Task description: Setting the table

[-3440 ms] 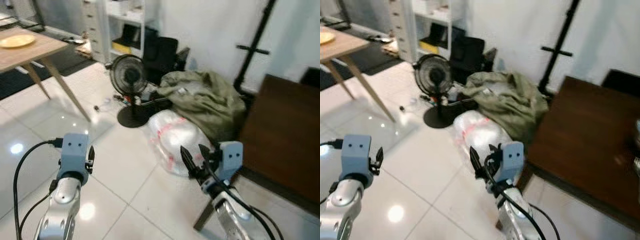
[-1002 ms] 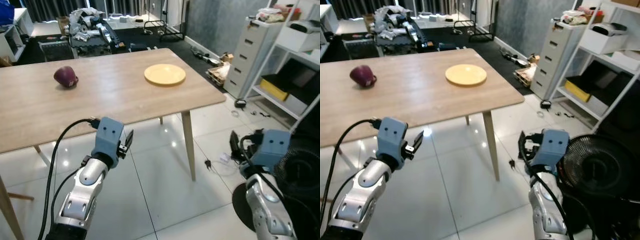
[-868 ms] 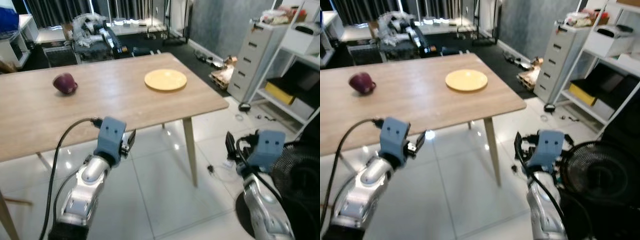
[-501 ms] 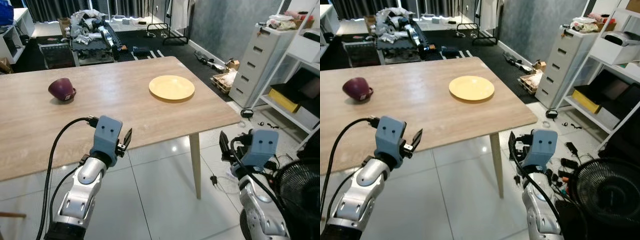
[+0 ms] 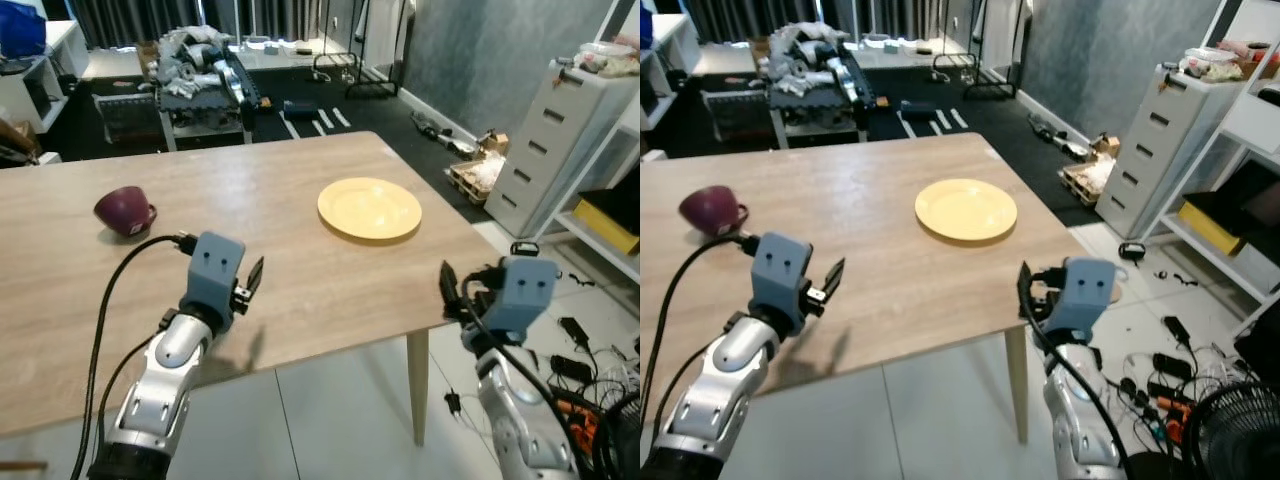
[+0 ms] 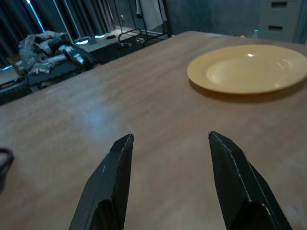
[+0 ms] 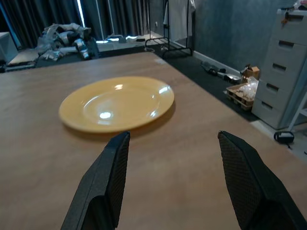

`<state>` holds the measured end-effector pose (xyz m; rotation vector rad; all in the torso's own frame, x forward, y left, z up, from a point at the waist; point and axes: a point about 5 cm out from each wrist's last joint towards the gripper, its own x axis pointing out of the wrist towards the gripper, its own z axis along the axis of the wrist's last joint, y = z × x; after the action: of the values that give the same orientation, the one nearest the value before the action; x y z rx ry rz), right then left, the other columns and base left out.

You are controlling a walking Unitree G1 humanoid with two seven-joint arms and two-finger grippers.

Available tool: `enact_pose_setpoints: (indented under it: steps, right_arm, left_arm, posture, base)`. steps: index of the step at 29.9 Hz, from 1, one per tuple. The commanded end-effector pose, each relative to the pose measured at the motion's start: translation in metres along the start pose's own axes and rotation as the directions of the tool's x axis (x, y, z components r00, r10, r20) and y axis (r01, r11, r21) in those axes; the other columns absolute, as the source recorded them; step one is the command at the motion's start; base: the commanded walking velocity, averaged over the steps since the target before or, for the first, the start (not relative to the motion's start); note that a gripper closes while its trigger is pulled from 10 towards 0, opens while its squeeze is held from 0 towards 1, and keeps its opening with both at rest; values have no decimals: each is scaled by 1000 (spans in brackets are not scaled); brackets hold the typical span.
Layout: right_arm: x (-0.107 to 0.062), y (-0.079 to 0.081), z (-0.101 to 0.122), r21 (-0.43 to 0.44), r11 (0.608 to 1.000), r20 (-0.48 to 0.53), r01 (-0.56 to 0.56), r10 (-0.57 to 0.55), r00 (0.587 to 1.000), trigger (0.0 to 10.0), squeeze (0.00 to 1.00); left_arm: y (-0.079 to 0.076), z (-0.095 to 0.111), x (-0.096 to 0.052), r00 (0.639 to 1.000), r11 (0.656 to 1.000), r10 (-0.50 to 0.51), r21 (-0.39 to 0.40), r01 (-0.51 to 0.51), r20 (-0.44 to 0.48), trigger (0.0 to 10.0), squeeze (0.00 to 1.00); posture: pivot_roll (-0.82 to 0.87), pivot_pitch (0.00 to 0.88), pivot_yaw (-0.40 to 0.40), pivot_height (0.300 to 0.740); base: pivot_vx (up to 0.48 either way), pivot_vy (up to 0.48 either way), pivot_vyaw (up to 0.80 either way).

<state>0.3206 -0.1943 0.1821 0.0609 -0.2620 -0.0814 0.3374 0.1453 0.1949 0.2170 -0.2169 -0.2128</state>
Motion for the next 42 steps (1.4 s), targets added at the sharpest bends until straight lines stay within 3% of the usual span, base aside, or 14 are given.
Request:
enact_pose_setpoints:
  steps: [1, 12, 18, 20, 25, 37, 42]
  right_arm:
    - [-1, -5, -2, -7, 1000, -5, 16, -16, 1000, 10000, 0]
    - [0, -3, 0, -6, 1000, 4, 6, -6, 1000, 10000, 0]
    - [2, -1, 1, -6, 1000, 9, 0, 0, 1000, 10000, 0]
    - [2, -1, 2, -7, 1000, 10, -1, 1, 1000, 10000, 0]
    - [2, -1, 2, -8, 1000, 10, -1, 1, 1000, 10000, 0]
    - [-2, -2, 0, -10, 1000, -1, 5, -5, 1000, 10000, 0]
    - [-4, -6, -2, -31, 999, -22, 25, -26, 999, 10000, 0]
  left_arm:
    - [-2, -3, 1, 1000, 1000, -9, 5, 9, -8, 10000, 0]
    - [-2, -4, 2, 1000, 1000, -23, -3, 23, -12, 10000, 0]
    - [-8, -5, 5, 996, 995, -92, -48, 91, -11, 10000, 0]
    - [-16, -5, 7, 985, 984, -171, -45, 171, 1, 10000, 0]
    - [-18, -4, 9, 980, 979, -201, -31, 201, 9, 10000, 0]
    - [-13, -3, 15, 967, 967, -255, -22, 256, 21, 10000, 0]
    - [-7, -7, 18, 955, 953, -297, -60, 297, 5, 10000, 0]
  posture:
    - [152, 72, 62, 740]
    - [149, 67, 66, 740]
    - [146, 66, 65, 740]
    - [146, 66, 65, 740]
    - [143, 71, 64, 740]
    - [139, 96, 60, 740]
    - [139, 114, 58, 740]
  base:
    - [480, 0, 0]
    - [477, 0, 0]
    - [403, 0, 0]
    - [0, 0, 0]
    - [0, 0, 0]
    - [0, 0, 0]
    - [0, 0, 0]
